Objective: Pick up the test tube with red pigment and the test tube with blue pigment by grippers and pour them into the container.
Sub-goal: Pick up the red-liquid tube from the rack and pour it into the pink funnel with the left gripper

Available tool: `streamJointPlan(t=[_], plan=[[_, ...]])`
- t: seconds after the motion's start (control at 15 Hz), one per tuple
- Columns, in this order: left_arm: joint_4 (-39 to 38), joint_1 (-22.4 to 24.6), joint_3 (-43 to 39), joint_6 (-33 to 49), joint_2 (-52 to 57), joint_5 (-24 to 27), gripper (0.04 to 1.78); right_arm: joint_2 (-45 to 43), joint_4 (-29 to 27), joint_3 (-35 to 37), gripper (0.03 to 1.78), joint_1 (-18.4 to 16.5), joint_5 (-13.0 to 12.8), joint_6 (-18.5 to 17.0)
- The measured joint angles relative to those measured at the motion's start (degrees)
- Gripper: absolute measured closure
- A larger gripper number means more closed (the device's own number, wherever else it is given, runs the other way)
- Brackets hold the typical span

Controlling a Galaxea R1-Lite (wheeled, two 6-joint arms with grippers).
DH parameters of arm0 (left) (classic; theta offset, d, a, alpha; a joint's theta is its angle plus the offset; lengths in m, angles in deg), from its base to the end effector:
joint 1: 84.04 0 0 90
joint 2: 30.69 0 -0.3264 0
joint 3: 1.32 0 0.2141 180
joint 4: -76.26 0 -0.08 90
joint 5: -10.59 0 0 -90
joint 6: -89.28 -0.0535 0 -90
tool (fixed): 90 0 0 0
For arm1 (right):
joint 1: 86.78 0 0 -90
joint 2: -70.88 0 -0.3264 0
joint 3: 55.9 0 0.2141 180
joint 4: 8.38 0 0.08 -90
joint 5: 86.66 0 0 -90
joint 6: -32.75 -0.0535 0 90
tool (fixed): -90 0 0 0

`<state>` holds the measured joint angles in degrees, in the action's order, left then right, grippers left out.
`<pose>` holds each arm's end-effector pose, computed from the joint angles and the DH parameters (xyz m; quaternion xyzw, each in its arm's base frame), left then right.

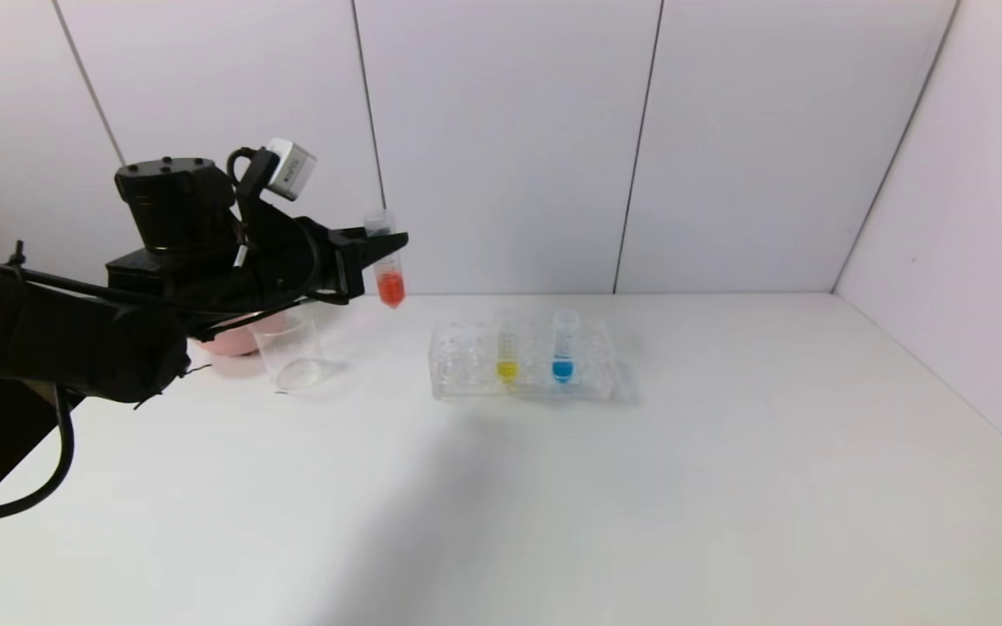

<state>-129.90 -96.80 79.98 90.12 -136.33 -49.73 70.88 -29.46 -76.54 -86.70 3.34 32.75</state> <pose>0.3935 -0.1163 0.2301 -0.0045 -0.0131 -0.3620 0.9321 0.0075 0.0000 0.0744 0.0000 0.0038 0.0007 1.0000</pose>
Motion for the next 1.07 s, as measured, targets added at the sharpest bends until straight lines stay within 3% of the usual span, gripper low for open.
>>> streamJointPlan(t=[0.33,1.07], plan=[[2.2,0.3,-1.4,-3.9,4.2,-14.9,1.38,0.0,0.0,0.0,0.04,0.0,0.0,0.0],[2.3,9.0,-3.8,-3.9,8.0,-15.4,1.38,0.0,0.0,0.0,0.04,0.0,0.0,0.0]])
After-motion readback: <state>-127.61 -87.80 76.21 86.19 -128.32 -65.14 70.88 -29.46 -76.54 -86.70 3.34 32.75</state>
